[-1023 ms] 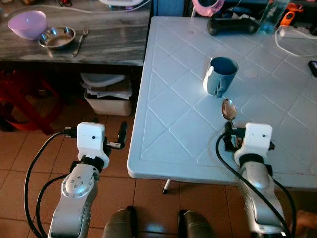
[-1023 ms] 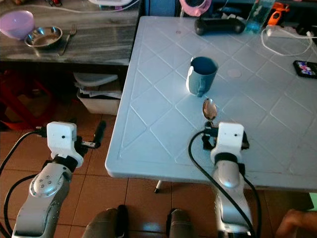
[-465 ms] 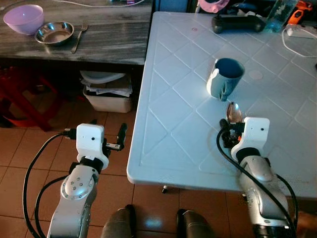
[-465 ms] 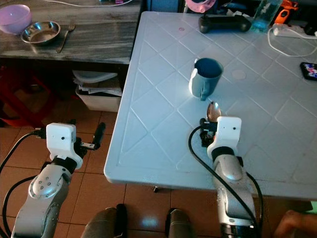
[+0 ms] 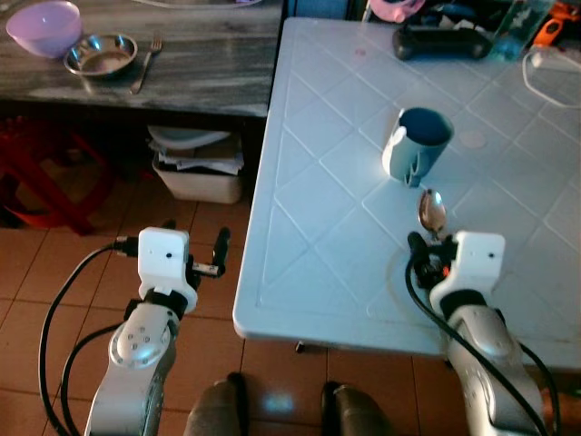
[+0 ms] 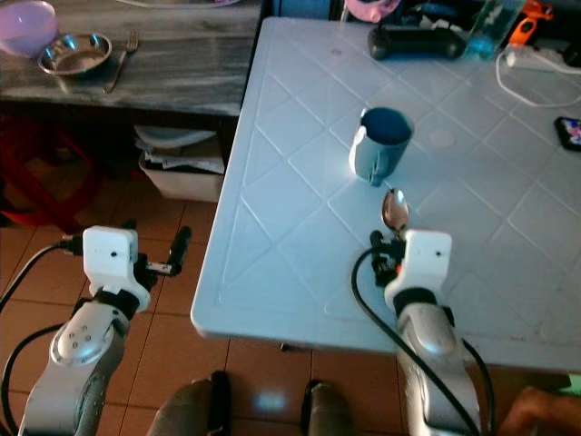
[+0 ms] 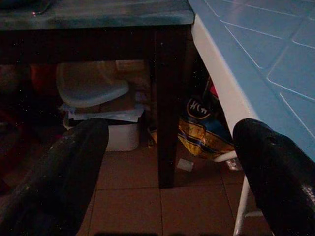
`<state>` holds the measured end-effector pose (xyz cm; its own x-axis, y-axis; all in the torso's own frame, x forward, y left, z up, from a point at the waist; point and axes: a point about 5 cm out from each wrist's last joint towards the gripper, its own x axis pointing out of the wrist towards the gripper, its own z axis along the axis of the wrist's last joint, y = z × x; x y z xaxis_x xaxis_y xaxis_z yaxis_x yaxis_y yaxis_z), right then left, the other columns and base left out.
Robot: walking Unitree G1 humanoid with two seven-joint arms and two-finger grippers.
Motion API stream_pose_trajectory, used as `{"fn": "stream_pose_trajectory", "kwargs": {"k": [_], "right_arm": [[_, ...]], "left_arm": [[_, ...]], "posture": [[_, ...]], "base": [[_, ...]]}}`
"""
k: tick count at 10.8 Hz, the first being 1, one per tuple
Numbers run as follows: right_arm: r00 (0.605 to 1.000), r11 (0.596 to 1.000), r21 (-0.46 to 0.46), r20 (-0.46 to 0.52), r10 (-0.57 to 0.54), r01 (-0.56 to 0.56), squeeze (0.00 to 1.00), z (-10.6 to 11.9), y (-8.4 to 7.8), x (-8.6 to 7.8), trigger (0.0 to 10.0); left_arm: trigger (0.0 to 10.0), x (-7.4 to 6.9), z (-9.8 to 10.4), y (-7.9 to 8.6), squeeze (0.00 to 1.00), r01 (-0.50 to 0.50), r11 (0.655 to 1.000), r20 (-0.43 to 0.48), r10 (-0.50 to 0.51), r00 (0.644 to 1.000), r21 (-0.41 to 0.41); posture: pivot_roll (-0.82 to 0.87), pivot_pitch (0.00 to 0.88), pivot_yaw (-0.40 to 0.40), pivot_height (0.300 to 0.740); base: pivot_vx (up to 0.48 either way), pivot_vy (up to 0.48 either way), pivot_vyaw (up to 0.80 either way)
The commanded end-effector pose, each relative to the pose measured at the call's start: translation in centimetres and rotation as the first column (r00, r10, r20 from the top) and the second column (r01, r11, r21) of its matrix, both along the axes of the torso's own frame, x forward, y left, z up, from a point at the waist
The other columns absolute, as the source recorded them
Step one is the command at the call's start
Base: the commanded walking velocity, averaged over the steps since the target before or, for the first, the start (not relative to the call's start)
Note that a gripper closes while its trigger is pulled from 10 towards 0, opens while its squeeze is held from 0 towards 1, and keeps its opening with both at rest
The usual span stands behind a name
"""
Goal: Setting the table
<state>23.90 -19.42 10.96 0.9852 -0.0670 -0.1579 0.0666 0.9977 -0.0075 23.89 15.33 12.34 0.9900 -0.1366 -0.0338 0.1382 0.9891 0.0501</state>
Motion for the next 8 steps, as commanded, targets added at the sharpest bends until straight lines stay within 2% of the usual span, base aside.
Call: {"fn": "stream_pose_trajectory", "kwargs": {"k": [1,2,5,8], "right_arm": [[0.986,1.000,0.017,-0.166,-0.004,0.007,0.00,-3.0,-0.2,-1.5,9.0],[0.984,0.999,0.024,-0.179,-0.018,0.023,0.00,-3.3,-0.6,-1.5,0.0],[0.982,1.000,-0.027,-0.191,-0.014,0.009,0.00,-4.2,-1.2,-1.2,0.0],[0.984,0.996,-0.087,-0.180,0.008,-0.024,0.00,-4.5,-1.5,-1.3,0.0]], "left_arm": [[10.0,-0.2,0.4,0.2,0.00,-0.002,1.000,0.008,0.002,1.000,0.008],[10.0,-0.1,0.4,0.1,0.00,0.000,1.000,0.007,0.000,1.000,0.009],[10.0,-0.2,0.3,0.2,0.00,0.004,1.000,0.009,-0.004,1.000,0.002],[10.0,-0.3,0.3,-0.3,0.00,0.053,0.998,0.008,-0.053,0.999,-0.025]], "posture": [[0.01,0.241,0.008,0.740],[0.01,0.241,0.010,0.740],[0.02,0.234,0.004,0.740],[0.02,0.227,0.000,0.740]], "base": [[0.000,0.000,0.00],[0.000,0.000,0.00],[0.000,0.000,0.00],[0.000,0.000,0.00]]}}
